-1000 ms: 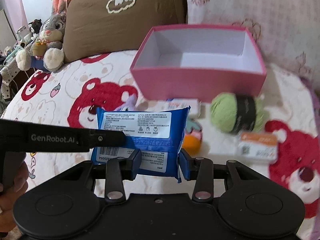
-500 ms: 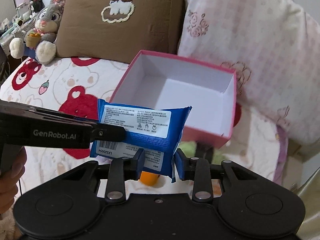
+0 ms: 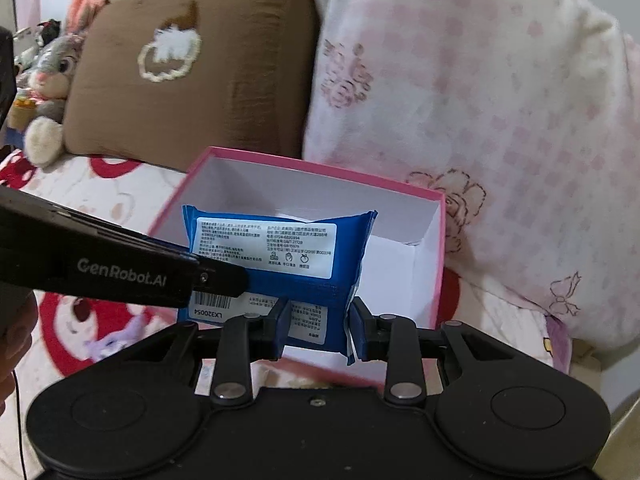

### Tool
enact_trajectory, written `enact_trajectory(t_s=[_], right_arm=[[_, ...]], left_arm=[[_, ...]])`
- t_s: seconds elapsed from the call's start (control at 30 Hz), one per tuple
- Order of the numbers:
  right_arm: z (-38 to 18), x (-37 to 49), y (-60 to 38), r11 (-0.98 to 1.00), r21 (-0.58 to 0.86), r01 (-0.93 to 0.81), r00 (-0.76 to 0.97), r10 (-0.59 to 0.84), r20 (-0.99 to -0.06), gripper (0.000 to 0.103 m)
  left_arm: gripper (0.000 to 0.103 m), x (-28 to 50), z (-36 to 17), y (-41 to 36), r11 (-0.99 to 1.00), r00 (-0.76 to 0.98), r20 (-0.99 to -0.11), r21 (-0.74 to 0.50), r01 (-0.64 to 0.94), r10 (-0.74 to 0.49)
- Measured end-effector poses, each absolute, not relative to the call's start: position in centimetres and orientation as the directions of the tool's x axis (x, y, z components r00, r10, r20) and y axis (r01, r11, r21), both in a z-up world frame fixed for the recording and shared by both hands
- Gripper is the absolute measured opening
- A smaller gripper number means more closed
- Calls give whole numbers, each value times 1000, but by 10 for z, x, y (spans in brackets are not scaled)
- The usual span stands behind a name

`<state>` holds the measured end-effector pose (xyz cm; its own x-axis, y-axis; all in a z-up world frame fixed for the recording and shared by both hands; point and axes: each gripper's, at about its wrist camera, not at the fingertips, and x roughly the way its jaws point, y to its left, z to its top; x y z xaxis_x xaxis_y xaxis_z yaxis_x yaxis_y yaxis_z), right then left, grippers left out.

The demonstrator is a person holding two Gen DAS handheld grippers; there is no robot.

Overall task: Organize objects
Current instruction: 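Carry the blue wet-wipe pack into the pink box and lower it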

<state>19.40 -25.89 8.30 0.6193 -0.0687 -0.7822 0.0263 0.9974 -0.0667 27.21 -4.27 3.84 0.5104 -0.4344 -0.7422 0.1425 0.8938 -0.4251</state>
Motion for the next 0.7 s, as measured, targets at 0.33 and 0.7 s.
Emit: enact_trajectory(t_s=[0.33, 0.7], right_arm=[[32, 252, -283, 994, -87, 67, 569, -110, -815, 36], [-4, 288, -290, 987, -150, 52, 520, -154, -840, 36]], left_arm=[[30, 341, -15, -48, 870, 467, -754, -487, 74, -462], [30, 381, -56, -52, 866, 415, -785, -499, 15, -459]])
